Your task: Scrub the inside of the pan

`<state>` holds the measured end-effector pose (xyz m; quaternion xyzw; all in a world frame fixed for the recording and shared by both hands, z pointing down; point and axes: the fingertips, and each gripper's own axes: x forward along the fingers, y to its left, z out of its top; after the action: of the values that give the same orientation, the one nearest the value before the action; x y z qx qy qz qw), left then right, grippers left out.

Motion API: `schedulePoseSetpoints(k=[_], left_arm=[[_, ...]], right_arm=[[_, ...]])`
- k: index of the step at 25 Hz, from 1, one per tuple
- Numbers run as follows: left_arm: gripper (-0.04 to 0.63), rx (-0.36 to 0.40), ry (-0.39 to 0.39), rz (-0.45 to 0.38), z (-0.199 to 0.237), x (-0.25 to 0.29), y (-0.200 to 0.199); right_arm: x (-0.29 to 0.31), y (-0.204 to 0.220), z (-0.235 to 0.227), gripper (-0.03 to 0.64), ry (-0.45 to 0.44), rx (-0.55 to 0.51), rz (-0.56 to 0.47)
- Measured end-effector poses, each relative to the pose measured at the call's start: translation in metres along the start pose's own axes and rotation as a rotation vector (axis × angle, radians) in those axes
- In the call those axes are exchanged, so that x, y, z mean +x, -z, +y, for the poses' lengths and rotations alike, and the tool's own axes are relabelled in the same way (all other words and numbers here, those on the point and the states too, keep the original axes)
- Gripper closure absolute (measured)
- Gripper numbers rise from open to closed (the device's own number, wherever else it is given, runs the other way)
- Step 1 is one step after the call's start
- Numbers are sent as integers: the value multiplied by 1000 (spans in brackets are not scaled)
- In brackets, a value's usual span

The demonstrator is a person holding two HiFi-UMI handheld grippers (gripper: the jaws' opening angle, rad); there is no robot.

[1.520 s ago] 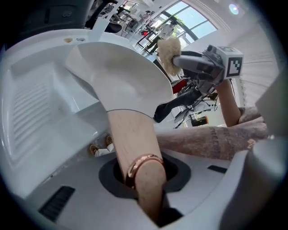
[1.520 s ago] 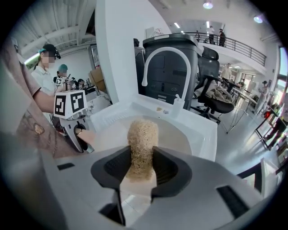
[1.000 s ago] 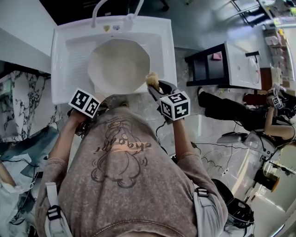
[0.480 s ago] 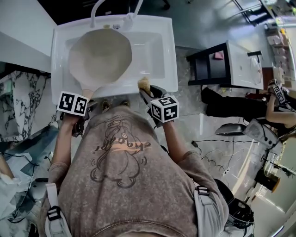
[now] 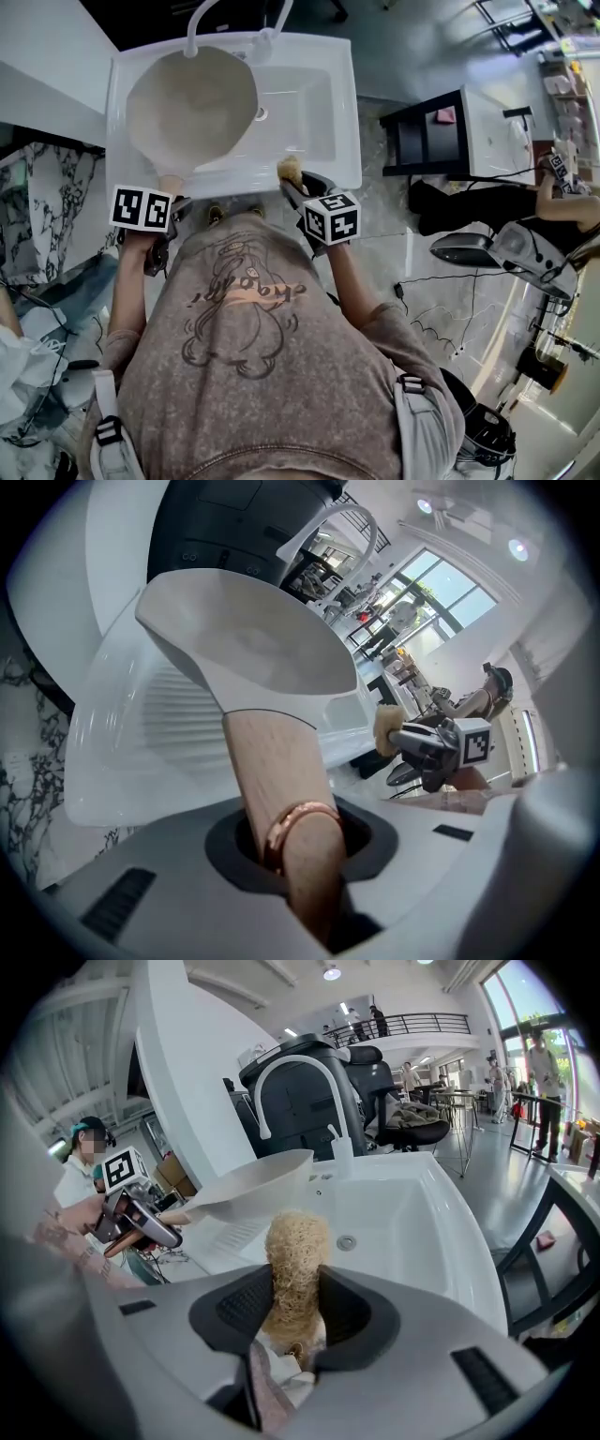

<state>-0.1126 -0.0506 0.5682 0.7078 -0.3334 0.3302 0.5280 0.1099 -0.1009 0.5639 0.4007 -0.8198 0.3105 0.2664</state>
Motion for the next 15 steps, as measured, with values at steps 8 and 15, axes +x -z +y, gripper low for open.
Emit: schedulePoseSetpoints(k=[8,15], left_arm=[[505,-3,16,-8,-5,-2,2],[505,-15,23,-8,-10,0,-1]], right_arm=[[5,6,2,462,9,-15,28],[8,3,0,462,-12,3,24]])
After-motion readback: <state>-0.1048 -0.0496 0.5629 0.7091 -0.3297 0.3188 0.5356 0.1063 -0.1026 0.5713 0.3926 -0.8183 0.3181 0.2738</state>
